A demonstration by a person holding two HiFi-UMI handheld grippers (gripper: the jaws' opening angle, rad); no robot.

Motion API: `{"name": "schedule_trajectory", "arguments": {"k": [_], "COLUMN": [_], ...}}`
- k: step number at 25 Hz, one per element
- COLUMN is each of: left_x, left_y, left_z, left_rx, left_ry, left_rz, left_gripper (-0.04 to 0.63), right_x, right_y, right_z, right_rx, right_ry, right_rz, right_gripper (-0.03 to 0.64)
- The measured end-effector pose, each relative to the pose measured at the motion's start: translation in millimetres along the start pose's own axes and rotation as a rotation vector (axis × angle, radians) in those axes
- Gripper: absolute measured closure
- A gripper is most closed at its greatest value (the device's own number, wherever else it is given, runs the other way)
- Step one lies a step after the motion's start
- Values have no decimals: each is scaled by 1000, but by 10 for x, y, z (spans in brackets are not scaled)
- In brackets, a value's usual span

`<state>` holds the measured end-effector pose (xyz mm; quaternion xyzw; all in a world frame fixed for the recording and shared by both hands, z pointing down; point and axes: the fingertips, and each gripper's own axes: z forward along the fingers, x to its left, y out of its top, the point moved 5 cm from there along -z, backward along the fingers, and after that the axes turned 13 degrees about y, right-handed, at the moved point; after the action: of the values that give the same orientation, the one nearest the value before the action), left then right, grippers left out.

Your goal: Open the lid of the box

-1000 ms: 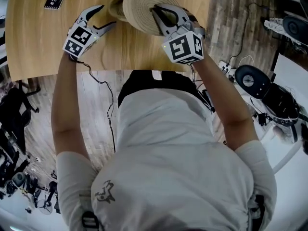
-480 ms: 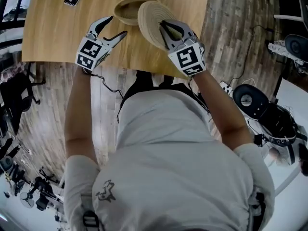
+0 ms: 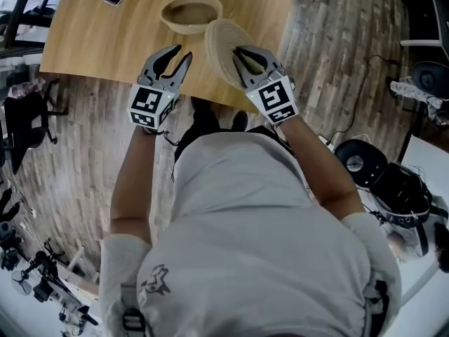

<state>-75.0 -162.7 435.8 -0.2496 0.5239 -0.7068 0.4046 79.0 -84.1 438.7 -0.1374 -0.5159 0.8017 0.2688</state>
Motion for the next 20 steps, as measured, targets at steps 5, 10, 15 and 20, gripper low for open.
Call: {"name": "schedule_trajectory", "arguments": {"k": [5,10,15,20], "left_x": [-425,-835,-1160,-1141], "left_y": [113,212,214,176], "left_z": [-264,-534,-823,-1112], "left_rx": [-46,-86,-104,-99], "left_ry": [57,91,123,157], "left_rz": [-34,-70,-78,-104], "left_gripper": [531,576,589,589], "right_x": [177,383,576,771], "right_y": [-87,-116,-92,32], "right_z": [-378,-740,-1020,-1098], "right_rx": [-32,-65,-102,-129], "right_ry": [19,38,62,88], "right_rz": [-11,-23,-12,3], "right_gripper": [580,580,580,580]}}
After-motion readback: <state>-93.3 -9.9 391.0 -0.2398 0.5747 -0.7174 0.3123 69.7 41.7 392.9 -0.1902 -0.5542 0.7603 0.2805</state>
